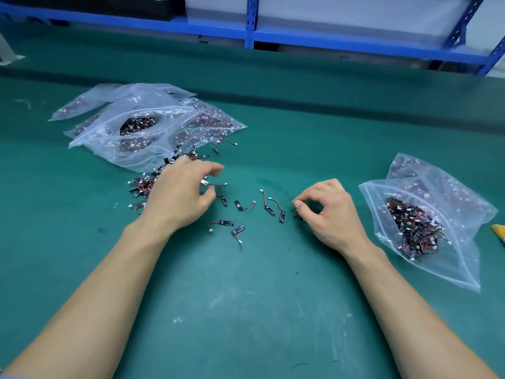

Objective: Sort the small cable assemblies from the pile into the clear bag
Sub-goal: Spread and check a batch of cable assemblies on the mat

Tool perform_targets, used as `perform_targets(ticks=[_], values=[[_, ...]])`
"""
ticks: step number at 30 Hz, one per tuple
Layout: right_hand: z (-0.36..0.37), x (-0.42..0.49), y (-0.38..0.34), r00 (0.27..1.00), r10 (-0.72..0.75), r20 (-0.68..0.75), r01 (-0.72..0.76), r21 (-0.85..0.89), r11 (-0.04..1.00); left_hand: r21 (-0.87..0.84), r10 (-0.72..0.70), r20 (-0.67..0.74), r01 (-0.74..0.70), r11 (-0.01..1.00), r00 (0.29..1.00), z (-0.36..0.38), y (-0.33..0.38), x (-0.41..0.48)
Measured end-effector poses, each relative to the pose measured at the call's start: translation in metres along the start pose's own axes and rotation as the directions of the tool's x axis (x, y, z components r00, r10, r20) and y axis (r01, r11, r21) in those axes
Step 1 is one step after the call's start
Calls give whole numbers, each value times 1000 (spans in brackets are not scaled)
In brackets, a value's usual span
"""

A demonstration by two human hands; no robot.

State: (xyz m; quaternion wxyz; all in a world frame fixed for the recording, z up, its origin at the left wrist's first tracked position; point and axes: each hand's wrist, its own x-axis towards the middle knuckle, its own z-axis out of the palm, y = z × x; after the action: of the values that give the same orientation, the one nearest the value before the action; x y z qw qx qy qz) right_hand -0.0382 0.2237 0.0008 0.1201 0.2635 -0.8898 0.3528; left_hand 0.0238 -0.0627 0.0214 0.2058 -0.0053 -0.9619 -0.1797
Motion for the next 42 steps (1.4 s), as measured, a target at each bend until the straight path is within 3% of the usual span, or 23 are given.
perform_targets(ticks=[4, 6, 10, 18, 22, 28, 36, 42], values=[[1, 0, -1, 1000, -6, 6, 6, 10, 1000, 354, -38, 119, -7, 935, 992, 13, -5, 19], [0, 0, -1, 1000, 2, 10, -3, 9, 1000, 379, -60, 156, -4, 925, 986, 22, -5, 23], [1, 1, 0, 1000, 7, 8, -7, -1, 1000, 360, -39, 62, 14, 933, 997, 27, -12, 30], [0, 2, 1, 1000, 5, 19, -5, -5, 1000, 245, -24, 31, 16, 969, 999, 25, -14, 32], [1, 2, 0, 1000, 14, 22, -14, -8, 1000, 89, 20, -110, -11, 996, 994, 20, -13, 30], [1, 2, -1, 1000, 14, 28, -14, -9, 1000, -163, 19, -163, -46, 986, 986, 18, -16, 25], [-1, 1, 0, 999, 25, 21, -25, -3, 1000, -497, -214, -270, 54, 866, 939, 17, -13, 20], [0, 1, 2, 997, 65, -38, -62, 68, 996, -486, -226, -442, -21, 873, 868, 10, -9, 19]])
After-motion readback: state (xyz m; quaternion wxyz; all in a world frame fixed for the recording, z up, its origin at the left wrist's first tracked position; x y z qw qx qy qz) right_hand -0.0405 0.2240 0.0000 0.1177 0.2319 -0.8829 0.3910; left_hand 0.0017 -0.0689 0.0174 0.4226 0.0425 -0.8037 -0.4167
